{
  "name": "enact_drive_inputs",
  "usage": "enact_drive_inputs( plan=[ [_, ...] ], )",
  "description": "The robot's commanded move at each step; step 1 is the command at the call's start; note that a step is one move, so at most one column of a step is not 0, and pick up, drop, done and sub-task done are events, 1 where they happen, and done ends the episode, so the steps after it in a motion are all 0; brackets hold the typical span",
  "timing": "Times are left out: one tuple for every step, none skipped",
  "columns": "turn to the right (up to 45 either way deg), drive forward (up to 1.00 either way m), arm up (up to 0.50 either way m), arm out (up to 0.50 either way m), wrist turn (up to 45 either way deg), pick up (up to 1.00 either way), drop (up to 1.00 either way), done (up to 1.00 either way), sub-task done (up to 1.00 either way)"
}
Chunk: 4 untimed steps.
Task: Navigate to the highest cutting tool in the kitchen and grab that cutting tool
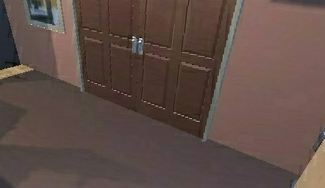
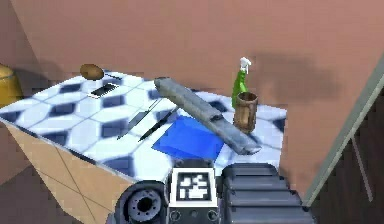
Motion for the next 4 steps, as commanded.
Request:
enact_drive_inputs(
  plan=[
    [0.0,0.00,0.00,0.28,0.0,0.00,0.00,0.00,0.00],
    [0.0,0.00,0.00,0.00,45.0,0.00,0.00,0.00,0.00],
    [0.0,0.00,0.00,0.00,45.0,0.00,0.00,0.00,0.00],
    [0.0,0.00,0.00,0.00,39.0,0.00,0.00,0.00,0.00]
  ],
)
